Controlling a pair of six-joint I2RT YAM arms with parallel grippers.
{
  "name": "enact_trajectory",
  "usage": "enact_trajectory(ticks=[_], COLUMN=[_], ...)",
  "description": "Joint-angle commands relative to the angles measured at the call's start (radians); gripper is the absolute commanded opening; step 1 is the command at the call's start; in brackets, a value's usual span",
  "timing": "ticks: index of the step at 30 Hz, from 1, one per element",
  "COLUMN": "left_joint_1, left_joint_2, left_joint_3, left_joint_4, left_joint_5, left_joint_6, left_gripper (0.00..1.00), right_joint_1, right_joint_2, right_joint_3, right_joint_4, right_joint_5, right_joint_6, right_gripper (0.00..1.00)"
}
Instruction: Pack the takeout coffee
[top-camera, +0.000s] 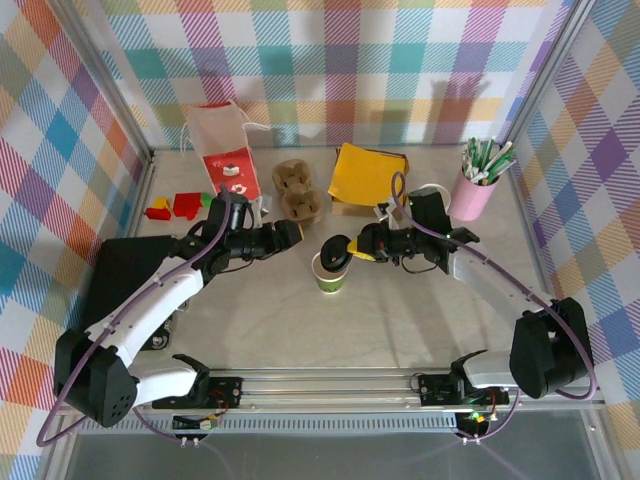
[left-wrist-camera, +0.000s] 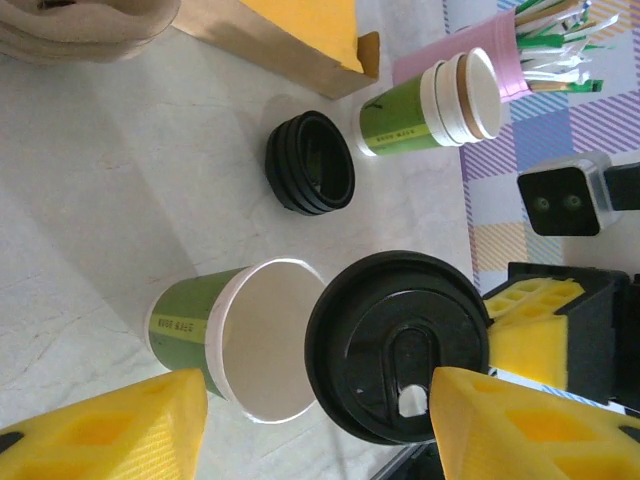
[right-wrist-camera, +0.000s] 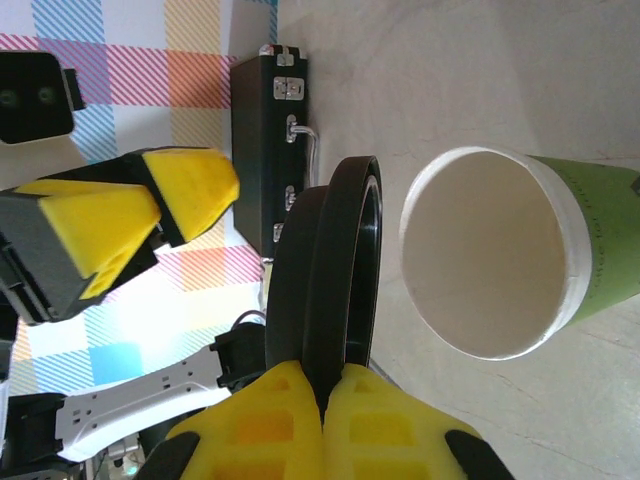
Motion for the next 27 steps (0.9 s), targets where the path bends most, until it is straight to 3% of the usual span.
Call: enact_trajectory(ticks=[1, 15, 27], left_joint_1=[-0.007, -0.037, -0.044], left_joint_2=[0.016, 0.042, 0.061], left_joint_3=[-0.006, -0.01, -0.012], left_joint_4=[0.06, 0.072, 0.074], left_joint_5=[0.026, 0.004, -0.001], left_joint_6=[0.016, 0.015, 0.018], left_gripper=[0.6, 0.59, 0.59], right_joint_1=[-0.005, -0.005, -0.004], right_joint_2=[0.022, 0.105, 0.126], right_joint_3=[-0.016, -0.075, -0.064], right_joint_4=[0.068, 0.118, 0.037], right_joint_5=[-0.04, -0.008, 0.066], right_joint_6=[0.04, 0.03, -0.039], right_gripper=[0.0, 0.01, 0.25])
